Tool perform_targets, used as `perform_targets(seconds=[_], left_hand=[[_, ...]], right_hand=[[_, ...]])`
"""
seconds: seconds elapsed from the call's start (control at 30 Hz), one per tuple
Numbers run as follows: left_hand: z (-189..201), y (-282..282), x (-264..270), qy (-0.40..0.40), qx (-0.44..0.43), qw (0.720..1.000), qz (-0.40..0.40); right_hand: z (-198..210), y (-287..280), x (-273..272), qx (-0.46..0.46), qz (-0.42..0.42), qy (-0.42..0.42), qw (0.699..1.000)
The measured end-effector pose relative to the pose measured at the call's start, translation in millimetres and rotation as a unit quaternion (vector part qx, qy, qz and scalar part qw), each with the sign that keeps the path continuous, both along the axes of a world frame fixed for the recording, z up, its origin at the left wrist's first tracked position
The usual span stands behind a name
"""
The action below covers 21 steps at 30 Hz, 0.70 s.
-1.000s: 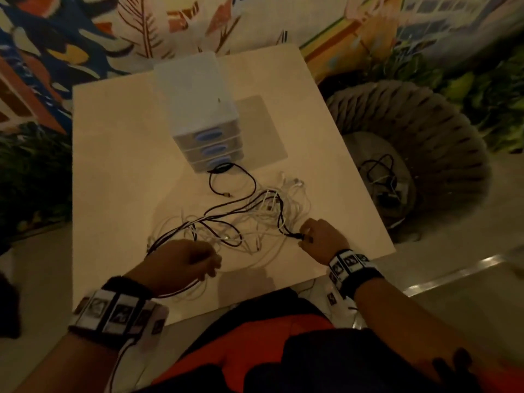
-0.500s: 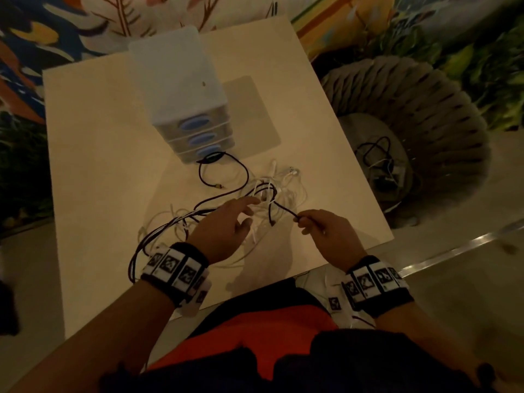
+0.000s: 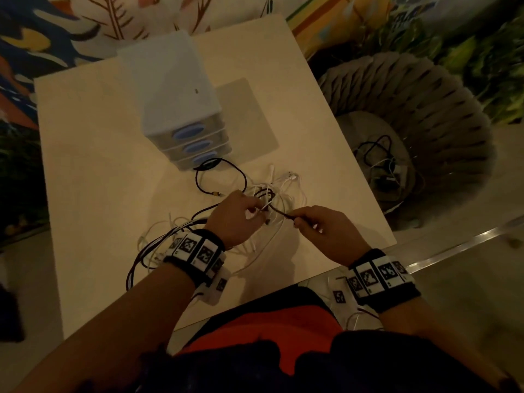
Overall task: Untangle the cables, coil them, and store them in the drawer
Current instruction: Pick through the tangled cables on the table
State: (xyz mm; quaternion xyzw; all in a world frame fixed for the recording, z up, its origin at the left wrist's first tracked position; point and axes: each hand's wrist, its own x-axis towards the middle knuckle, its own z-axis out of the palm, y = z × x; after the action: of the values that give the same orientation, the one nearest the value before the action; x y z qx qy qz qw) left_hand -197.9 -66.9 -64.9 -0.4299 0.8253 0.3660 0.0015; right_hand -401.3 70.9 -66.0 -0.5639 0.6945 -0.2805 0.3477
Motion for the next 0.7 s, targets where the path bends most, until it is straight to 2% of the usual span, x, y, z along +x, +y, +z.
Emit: perform_targets(seconds=[0.13,0.23,0.3,0.37,0.47,0.6,0.7], left_hand=[[2.8,1.9,1.2,0.022,0.039,0.999,0.006],[7.3,7.7,-0.1,0.003,0.005,1.000,-0.024],[10.6,13.1,-3.0,0.004,0.015,0.999,-0.046],[11.9,17.1,-4.8,0.003,0.039,0.996,-0.080],[10.7,15.4,-3.0,-0.012,0.033,0.994,-0.104],[3.6,2.1,-3.1,-0.006,0.028,0.998,-0.064],[-1.4,-2.7,-9.0,-0.012,0.032,0.999,-0.031]], right_hand=[[-14.2,-2.3,2.5,0.053,0.008,0.022,0.998],[-15.2,-11.1,9.7,0.078,0.001,0.039,0.996],[-14.3,-18.1,15.5,0.074,0.007,0.027,0.997],[-16.9,-23.5,20.3,0.060,-0.004,-0.029,0.998],[-24.6,-29.6,18.9,0.085,-0.038,-0.136,0.986],[-22.2,-39.9,18.5,0.136,-0.060,-0.257,0.955],[-18.2,-50.6,23.7,0.169,-0.089,-0.279,0.941]])
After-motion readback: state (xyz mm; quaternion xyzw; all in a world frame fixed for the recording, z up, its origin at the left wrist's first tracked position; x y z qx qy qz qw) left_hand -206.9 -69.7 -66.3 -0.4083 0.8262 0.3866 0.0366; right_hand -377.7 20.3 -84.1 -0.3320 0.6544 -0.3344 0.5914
